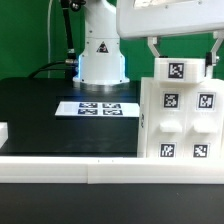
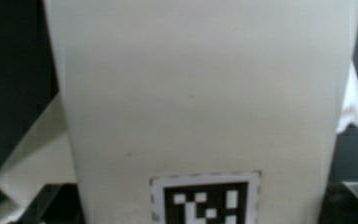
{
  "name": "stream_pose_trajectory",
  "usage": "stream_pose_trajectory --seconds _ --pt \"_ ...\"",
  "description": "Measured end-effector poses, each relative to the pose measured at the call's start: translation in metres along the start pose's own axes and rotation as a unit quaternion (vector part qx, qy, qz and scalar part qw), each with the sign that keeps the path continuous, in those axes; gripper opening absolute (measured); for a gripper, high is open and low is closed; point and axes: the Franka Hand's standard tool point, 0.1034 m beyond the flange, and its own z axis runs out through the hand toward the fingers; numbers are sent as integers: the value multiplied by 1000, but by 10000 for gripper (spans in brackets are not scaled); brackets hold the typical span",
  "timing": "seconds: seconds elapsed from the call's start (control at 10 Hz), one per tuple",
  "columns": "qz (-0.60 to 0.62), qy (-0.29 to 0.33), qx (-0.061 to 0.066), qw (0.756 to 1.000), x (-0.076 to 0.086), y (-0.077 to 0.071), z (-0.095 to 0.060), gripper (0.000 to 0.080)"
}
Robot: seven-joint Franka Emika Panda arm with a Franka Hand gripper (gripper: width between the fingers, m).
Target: Assemble cabinet
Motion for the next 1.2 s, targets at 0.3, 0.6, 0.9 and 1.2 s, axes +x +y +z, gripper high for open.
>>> stream_pose_trajectory --seconds 0.3,0.6,0.9,1.2 --pt "139 -4 3 990 0 1 1 557" --pt "255 -9 5 967 0 2 2 557" --pt "345 -15 4 939 -1 2 1 557" --pt "393 -25 6 919 -1 3 2 557"
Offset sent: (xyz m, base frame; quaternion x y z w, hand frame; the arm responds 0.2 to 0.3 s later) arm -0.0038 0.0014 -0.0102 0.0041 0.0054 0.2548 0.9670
